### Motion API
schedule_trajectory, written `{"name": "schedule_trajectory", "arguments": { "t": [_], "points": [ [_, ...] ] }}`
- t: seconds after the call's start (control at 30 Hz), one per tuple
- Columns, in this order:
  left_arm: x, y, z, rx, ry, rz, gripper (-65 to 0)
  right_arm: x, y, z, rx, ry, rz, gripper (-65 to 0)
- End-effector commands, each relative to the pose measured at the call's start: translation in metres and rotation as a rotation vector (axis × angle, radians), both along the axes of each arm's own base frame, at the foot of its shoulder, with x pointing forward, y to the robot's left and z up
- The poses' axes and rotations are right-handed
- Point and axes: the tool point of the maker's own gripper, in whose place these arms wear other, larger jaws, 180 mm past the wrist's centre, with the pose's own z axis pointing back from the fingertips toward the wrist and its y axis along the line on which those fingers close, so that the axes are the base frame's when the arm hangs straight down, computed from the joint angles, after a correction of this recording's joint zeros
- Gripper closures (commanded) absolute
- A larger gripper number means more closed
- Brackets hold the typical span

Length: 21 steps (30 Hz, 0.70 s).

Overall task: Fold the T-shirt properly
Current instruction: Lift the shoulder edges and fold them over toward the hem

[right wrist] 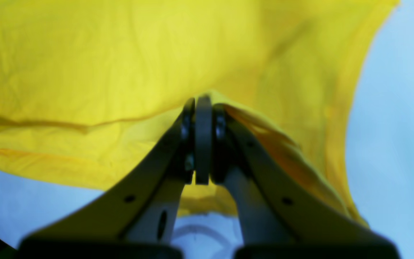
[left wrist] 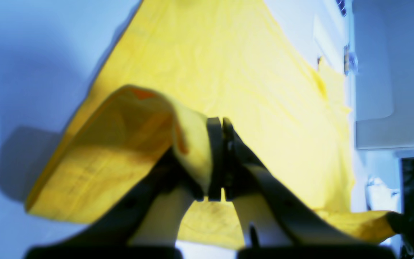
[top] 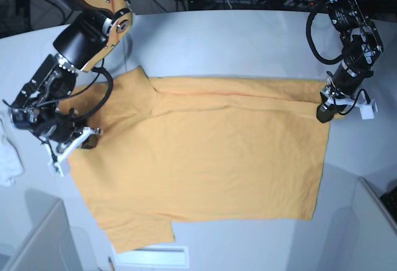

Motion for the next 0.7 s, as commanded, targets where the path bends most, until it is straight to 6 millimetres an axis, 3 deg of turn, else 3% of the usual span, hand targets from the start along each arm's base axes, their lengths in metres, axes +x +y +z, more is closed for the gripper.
{"name": "schedule_trajectory", "arguments": {
  "t": [0.0,0.2,0.5,0.67],
  "points": [
    [0.004,0.004,0.004,0.001,-0.019,0.007,0.0,0.016,-0.005,0.014,0.006,-0.057,-0.006,0.0],
    [0.009,0.005,0.000,-0.018,-0.017,0.016,0.0,0.028,-0.002,0.002,0.067,-0.045,-0.001,0.0],
    [0.015,0.007,-0.004,-0.037,-0.011,0.028,0.0,0.046,-0.003,0.020,0.092,-0.087,-0.039,0.0],
    [0.024,0.011,-0.006,-0.009,-0.002,0.031,0.0,0.057,0.003,0.009,0.157,-0.081,-0.054,0.0]
  ]
}}
